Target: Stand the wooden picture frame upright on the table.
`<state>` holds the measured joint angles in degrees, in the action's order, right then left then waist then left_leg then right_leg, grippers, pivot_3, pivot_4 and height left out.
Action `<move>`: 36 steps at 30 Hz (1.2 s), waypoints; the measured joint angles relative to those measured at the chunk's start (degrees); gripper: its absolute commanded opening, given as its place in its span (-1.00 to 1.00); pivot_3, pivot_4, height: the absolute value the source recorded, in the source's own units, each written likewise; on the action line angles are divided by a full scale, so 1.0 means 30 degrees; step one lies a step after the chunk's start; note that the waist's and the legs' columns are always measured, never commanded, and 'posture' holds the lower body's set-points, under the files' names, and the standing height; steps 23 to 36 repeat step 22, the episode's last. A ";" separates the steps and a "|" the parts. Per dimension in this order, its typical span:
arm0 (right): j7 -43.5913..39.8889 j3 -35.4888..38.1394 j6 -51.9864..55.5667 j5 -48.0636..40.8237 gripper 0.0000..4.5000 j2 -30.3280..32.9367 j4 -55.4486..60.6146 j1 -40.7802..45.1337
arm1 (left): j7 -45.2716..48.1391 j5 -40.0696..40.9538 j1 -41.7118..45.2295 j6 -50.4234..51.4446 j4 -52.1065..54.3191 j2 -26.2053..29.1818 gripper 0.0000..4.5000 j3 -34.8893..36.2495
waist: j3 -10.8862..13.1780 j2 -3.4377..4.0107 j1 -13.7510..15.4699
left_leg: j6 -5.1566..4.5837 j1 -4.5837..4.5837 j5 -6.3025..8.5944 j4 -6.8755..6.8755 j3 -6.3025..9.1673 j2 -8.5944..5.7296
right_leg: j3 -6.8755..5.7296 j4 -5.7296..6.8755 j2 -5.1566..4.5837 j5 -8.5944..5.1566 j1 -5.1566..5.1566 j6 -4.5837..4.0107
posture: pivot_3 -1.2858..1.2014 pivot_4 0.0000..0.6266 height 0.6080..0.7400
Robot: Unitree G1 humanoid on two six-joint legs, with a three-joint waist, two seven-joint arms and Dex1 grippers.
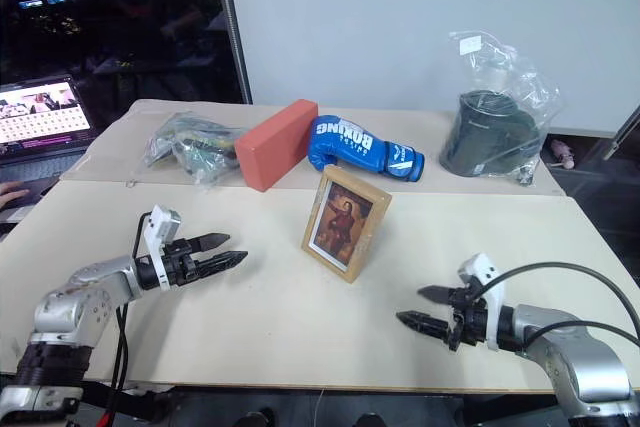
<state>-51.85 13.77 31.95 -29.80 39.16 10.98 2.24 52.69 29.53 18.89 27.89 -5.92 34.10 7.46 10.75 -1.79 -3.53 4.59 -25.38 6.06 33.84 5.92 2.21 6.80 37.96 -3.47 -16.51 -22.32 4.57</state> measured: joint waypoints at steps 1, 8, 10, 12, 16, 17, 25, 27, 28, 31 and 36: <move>0.0741 0.0474 -0.0617 0.0187 0.98 -0.0490 -0.0109 0.0079 | -0.0162 -0.0288 -0.0422 -0.0753 0.0354 -0.0345 1.00 -0.0064 | 0.0000 0.0000 -0.0004 | 0.0001 0.0002 0.0000 0.0007 0.0001 0.0002 | -0.0001 0.0002 0.0000 0.0004 0.0003 -0.0005 | 0.03 -0.52 0.81; 0.2468 0.1201 -0.1545 0.0533 0.98 -0.1346 0.0145 -0.0710 | -0.3367 -0.3485 -0.1565 -0.3200 0.0985 -0.1647 1.00 -0.0922 | -0.0001 0.0001 0.0261 | 0.0000 0.0003 0.0000 -0.0001 -0.0006 -0.0003 | 0.0005 -0.0019 -0.0001 0.0004 0.0014 -0.0005 | 0.03 -0.52 0.81; 0.2783 0.1160 -0.1544 0.0518 0.98 -0.1506 0.0598 -0.0935 | -0.3625 -0.3745 -0.1728 -0.3418 0.1114 -0.1751 1.00 -0.1056 | -0.0001 0.0001 0.0265 | 0.0000 0.0004 0.0000 -0.0002 -0.0013 -0.0002 | 0.0007 -0.0019 -0.0002 0.0003 0.0013 -0.0005 | 0.03 -0.52 0.81; 0.3057 0.1085 -0.1541 0.0522 0.98 -0.1761 0.1068 -0.1031 | -0.3679 -0.3750 -0.1809 -0.3487 0.1265 -0.1785 1.00 -0.1053 | -0.0001 0.0001 0.0258 | 0.0000 0.0007 0.0000 -0.0006 -0.0013 0.0001 | 0.0007 -0.0018 -0.0002 0.0003 0.0012 -0.0005 | 0.03 -0.52 0.81; 0.3265 0.0331 -0.1403 0.0489 0.98 -0.2256 0.1790 -0.1305 | -0.3388 -0.3670 -0.1840 -0.3498 0.1691 -0.1813 1.00 -0.1050 | -0.0001 0.0002 0.0273 | 0.0001 0.0004 0.0000 -0.0006 -0.0013 -0.0002 | 0.0008 -0.0024 -0.0004 0.0002 0.0013 -0.0007 | 0.03 -0.52 0.81; 0.3363 0.0307 -0.1365 0.0471 0.98 -0.2286 0.1916 -0.1303 | -0.3350 -0.3651 -0.1839 -0.3460 0.1740 -0.1801 1.00 -0.1046 | -0.0001 0.0002 0.0281 | 0.0001 0.0006 0.0000 -0.0005 -0.0014 -0.0002 | 0.0007 -0.0023 -0.0004 0.0002 0.0013 -0.0007 | 0.03 -0.52 0.81; 0.3944 0.0304 -0.0785 -0.0049 0.98 -0.2286 0.2818 -0.1230 | -0.3294 -0.3681 -0.1838 -0.3345 0.1743 -0.1784 1.00 -0.1059 | -0.0001 0.0002 0.0281 | 0.0000 0.0006 0.0000 -0.0006 -0.0015 0.0000 | 0.0008 -0.0023 -0.0004 0.0001 0.0013 -0.0008 | 0.03 -0.52 0.81; 0.3944 0.0304 -0.0785 -0.0049 0.98 -0.2286 0.2818 -0.1230 | -0.3294 -0.3681 -0.1838 -0.3345 0.1743 -0.1784 1.00 -0.1059 | -0.0001 0.0002 0.0281 | 0.0000 0.0006 0.0000 -0.0006 -0.0015 0.0000 | 0.0008 -0.0023 -0.0004 0.0001 0.0013 -0.0008 | 0.03 -0.52 0.81; 0.3944 0.0304 -0.0785 -0.0049 0.98 -0.2286 0.2818 -0.1230 | -0.3294 -0.3681 -0.1838 -0.3345 0.1743 -0.1784 1.00 -0.1059 | -0.0001 0.0002 0.0281 | 0.0000 0.0006 0.0000 -0.0006 -0.0015 0.0000 | 0.0008 -0.0023 -0.0004 0.0001 0.0013 -0.0008 | 0.03 -0.52 0.81; 0.3944 0.0304 -0.0785 -0.0049 0.98 -0.2286 0.2818 -0.1230 | -0.3294 -0.3681 -0.1838 -0.3345 0.1743 -0.1784 1.00 -0.1059 | -0.0001 0.0002 0.0281 | 0.0000 0.0006 0.0000 -0.0006 -0.0015 0.0000 | 0.0008 -0.0023 -0.0004 0.0001 0.0013 -0.0008 | 0.03 -0.52 0.81; 0.3944 0.0304 -0.0785 -0.0049 0.98 -0.2286 0.2818 -0.1230 | -0.3294 -0.3681 -0.1838 -0.3345 0.1743 -0.1784 1.00 -0.1059 | -0.0001 0.0002 0.0281 | 0.0000 0.0006 0.0000 -0.0006 -0.0015 0.0000 | 0.0008 -0.0023 -0.0004 0.0001 0.0013 -0.0008 | 0.03 -0.52 0.81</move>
